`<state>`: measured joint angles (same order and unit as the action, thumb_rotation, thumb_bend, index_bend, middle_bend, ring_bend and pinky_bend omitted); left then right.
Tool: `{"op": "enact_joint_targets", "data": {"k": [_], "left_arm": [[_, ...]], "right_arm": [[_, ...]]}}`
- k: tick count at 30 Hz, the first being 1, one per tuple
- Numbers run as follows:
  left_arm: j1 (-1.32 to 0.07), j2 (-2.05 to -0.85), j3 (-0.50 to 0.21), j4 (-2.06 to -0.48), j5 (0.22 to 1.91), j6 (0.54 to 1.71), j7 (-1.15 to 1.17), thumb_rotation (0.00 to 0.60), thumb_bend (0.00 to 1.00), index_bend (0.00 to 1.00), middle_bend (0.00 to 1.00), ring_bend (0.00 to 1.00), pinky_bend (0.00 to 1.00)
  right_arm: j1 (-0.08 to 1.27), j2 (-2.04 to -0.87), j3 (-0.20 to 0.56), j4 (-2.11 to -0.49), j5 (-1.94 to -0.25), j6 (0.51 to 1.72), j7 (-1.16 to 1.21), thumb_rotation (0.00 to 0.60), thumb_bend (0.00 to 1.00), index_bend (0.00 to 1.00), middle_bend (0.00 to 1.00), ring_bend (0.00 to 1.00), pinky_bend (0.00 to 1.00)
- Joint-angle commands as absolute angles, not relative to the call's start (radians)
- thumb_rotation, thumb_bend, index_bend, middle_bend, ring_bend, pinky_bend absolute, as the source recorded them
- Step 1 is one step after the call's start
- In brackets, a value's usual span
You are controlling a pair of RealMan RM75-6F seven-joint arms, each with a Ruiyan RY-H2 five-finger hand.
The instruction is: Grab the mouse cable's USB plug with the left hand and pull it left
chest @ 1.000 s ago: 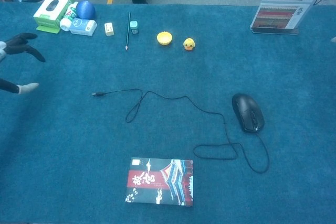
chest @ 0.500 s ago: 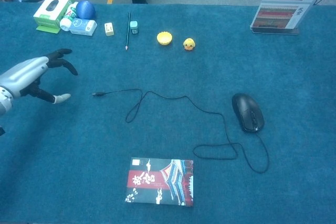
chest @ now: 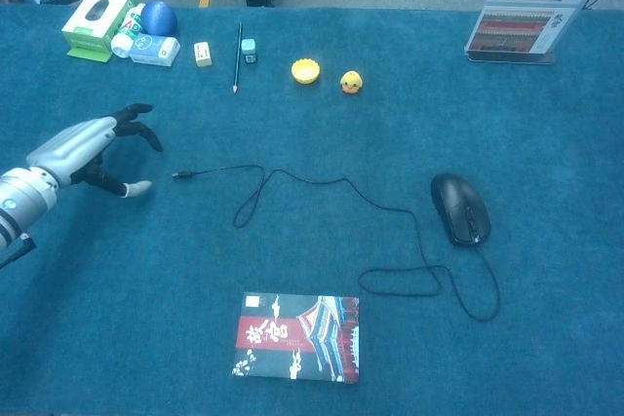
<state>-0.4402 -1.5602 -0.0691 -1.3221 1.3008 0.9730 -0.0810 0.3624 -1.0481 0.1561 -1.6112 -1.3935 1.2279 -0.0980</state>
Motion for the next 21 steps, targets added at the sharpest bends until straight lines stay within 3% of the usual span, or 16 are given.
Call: {"op": "enact_joint_targets", "data": {"k": [1,21], "left_arm": [[-0.443,-1.564,-0.07,-1.317,1.301,0.97,-0.087,0.6,0.25,0.35,0.0,0.0,0.01],[-0.454,-1.604,-0.089,-1.331,1.285,0.978,-0.113,0.6,0.25,0.4,0.0,0.0,0.01]], "right_arm": [[0.362,-1.05,0.154,-1.608,-1.395,1.228,-0.096,0.6,0.0,0.31,0.16,0.21,0.29],[0.351,-1.056,0.145,-1.589,-1.394,1.243,-0.074,0.6,0.0,0.31,0.16,0.21,0.29]]}}
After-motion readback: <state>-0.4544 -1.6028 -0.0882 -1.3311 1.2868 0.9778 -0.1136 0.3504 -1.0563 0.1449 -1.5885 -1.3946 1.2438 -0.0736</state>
